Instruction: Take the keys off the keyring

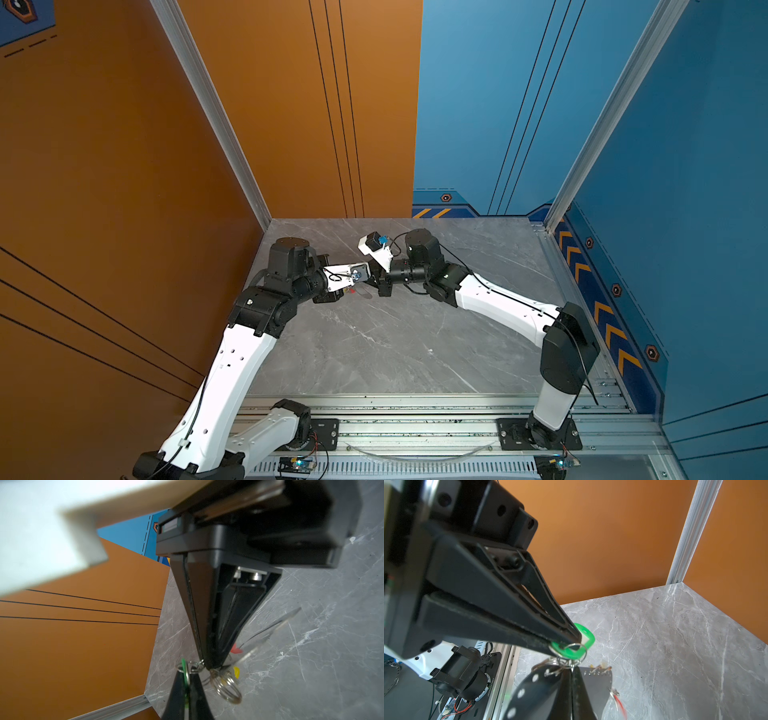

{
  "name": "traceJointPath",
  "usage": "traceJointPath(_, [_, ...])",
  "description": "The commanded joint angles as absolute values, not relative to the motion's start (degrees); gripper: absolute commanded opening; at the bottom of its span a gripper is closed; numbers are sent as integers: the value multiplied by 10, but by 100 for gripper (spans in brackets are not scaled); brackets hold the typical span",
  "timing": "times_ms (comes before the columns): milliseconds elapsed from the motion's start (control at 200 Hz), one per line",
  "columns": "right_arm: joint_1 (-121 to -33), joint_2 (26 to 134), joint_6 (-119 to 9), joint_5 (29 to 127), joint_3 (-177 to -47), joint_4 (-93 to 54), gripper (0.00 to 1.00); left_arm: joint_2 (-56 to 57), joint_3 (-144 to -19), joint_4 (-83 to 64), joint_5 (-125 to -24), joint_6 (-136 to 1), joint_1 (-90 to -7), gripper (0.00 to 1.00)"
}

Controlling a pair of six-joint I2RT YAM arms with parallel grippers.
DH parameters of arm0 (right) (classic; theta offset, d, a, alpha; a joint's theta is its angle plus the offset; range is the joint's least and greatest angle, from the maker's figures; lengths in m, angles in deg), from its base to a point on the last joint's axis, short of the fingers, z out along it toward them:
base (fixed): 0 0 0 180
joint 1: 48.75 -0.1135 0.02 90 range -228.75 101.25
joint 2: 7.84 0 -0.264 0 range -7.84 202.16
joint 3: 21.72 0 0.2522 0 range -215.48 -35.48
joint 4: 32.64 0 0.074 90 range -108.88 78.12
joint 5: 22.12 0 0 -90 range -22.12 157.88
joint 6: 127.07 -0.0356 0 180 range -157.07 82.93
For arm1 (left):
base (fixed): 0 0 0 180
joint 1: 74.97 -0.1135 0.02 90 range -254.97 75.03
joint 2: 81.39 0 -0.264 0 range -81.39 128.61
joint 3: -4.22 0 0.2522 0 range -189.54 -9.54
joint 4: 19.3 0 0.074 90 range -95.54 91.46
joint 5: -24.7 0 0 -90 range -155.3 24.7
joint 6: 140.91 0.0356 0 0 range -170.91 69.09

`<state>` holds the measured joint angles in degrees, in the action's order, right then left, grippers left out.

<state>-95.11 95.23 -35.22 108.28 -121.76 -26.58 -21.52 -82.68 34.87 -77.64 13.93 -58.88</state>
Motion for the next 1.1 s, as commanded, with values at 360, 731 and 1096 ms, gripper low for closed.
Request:
traceJointPath(360, [-958,913,-340,1045,-1197,-289,0,-224,-819,317,-813,129,-653,0])
traceJointPath(731, [-959,905,-361,1036,-1192,-334,0,-224,-799,300,-830,112,-692,0])
traceJointPath(1096, [-957,890,-365,1034,-1182,-369,0,-219,-782,301,-828,97,-708,0])
